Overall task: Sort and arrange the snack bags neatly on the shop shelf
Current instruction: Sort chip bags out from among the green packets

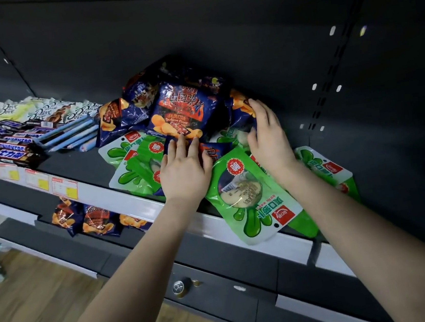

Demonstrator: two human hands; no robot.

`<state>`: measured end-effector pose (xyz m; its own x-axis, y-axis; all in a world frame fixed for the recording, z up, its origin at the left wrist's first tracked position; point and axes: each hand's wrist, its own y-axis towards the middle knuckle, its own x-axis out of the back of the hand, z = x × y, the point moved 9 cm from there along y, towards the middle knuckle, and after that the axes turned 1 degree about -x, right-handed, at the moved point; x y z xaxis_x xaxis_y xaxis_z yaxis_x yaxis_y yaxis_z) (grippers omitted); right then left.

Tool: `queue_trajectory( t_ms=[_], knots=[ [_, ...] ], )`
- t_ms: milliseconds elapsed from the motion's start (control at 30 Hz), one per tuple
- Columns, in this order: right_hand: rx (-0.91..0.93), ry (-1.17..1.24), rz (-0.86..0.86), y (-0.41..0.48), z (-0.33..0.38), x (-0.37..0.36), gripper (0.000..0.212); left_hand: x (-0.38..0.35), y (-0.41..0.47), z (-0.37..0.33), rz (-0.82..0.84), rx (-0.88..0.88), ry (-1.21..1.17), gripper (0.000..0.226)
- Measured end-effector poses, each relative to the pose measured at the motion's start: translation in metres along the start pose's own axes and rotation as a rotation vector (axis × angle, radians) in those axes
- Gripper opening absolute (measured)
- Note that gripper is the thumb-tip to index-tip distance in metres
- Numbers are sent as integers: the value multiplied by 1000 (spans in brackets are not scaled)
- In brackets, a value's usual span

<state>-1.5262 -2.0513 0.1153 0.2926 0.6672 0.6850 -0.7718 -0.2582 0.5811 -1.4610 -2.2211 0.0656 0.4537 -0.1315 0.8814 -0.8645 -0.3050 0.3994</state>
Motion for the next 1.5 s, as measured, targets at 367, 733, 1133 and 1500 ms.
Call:
queue_trajectory(
  t_ms=[367, 733, 1133, 1500],
  knots=[
    [134, 29, -145, 2, 9, 83, 58, -6, -2, -20, 58, 88, -35, 51],
    [318, -210, -78, -71, -27, 111, 53, -19, -7, -69, 77, 110, -87, 53],
    [218, -232, 198, -98, -67, 97, 70, -6, -13, -131, -9, -174, -359, 45],
    [225, -306, 352, -109, -93, 76, 93, -24, -29, -133, 43, -286, -154, 56]
  ],
)
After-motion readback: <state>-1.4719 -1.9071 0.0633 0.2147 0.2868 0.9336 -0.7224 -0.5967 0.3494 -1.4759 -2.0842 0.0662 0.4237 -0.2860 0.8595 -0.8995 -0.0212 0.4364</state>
